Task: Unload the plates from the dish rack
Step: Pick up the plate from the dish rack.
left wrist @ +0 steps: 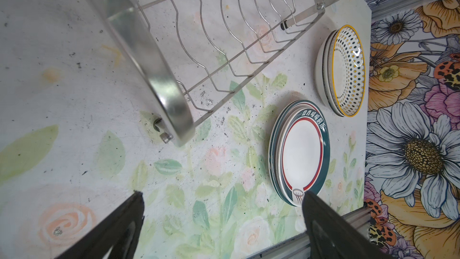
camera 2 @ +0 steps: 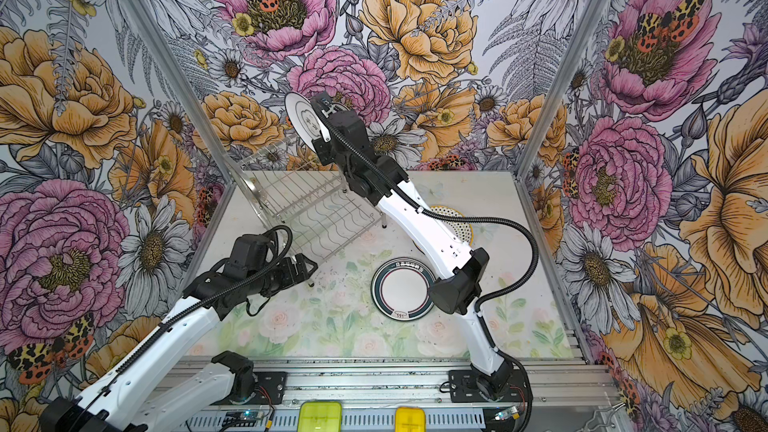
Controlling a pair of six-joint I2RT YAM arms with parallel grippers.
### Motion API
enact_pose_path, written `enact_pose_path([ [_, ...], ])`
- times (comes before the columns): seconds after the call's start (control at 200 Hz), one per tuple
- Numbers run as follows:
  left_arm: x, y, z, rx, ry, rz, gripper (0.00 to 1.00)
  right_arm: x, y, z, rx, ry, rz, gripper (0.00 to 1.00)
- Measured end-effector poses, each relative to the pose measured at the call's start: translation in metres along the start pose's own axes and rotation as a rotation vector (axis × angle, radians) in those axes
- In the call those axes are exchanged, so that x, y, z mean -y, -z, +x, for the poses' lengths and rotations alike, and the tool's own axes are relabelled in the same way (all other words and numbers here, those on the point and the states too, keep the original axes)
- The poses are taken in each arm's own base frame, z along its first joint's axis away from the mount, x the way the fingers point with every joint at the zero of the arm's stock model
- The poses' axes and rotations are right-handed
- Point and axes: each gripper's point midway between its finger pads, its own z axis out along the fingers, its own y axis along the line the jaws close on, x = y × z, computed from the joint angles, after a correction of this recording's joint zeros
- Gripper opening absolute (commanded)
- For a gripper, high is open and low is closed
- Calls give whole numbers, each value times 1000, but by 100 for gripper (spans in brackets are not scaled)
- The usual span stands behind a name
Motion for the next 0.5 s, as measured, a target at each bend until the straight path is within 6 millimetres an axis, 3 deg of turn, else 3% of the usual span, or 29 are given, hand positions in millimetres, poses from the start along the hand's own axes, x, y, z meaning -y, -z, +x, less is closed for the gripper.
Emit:
enact_pose_path([
  [0.265,6,-1,7,-17,-26,10,99,16,35,-33,55,20,33,0],
  [0.5,20,-11,20,-68,-93,-7,99,54,101,-49,60,44,129,0],
])
